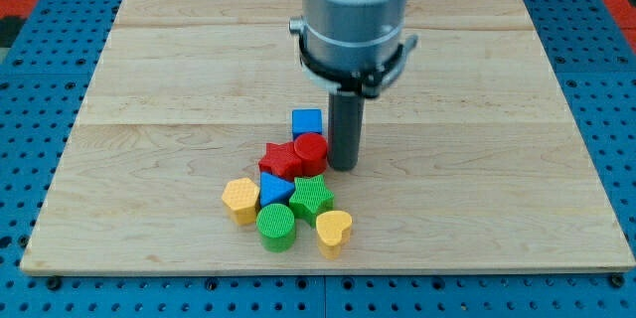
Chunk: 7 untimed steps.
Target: Place the blue cube to the top of the red circle
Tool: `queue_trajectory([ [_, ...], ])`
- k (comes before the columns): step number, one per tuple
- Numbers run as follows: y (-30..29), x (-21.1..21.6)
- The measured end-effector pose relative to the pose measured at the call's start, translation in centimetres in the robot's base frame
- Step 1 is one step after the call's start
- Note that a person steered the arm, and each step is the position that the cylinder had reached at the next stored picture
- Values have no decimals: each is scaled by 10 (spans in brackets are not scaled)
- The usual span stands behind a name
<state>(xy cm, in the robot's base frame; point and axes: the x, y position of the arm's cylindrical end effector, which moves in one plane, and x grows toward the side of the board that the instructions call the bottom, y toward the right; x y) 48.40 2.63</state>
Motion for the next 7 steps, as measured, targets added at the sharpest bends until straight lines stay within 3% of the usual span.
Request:
queue_trajectory([
  [1,25,-49],
  [2,18,-51],
  [3,61,-27],
  [4,36,-5],
  [6,-13,-39],
  [7,5,-33],
])
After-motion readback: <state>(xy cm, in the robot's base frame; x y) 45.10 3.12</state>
